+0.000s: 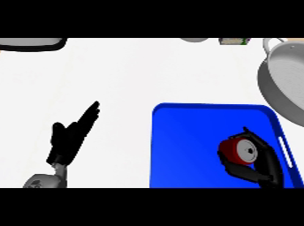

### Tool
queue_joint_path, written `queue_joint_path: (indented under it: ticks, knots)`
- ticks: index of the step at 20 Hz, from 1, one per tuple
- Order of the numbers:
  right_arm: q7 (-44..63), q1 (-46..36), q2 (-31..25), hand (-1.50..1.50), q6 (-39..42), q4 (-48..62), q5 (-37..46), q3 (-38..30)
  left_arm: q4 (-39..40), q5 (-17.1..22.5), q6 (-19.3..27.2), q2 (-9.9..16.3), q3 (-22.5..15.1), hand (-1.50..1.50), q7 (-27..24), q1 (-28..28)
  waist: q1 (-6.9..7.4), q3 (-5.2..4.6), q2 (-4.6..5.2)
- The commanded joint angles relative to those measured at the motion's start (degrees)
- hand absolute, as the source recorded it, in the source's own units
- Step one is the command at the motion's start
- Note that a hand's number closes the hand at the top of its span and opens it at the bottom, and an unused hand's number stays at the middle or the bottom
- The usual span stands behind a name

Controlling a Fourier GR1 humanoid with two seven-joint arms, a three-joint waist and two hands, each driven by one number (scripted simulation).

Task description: Pick the can from the tray and place it in the pot

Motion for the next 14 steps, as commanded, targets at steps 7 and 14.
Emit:
queue_joint_path:
  ticks: [7, 14]
  knots:
    - [-12.51, 5.96, -25.67, 1.5, 21.24, 14.21, -20.82, -28.39, 0.61, 1.63, -0.11, 0.94, 2.6, 0.0, 0.09, 0.5, -2.27, 1.63, 0.97]
    - [-28.45, -1.27, -38.24, 1.5, 27.1, 41.05, -15.74, -34.28, 1.29, 1.2, -1.83, 0.8, 1.13, 0.0, 1.06, -0.74, 0.84, 1.48, 1.18]
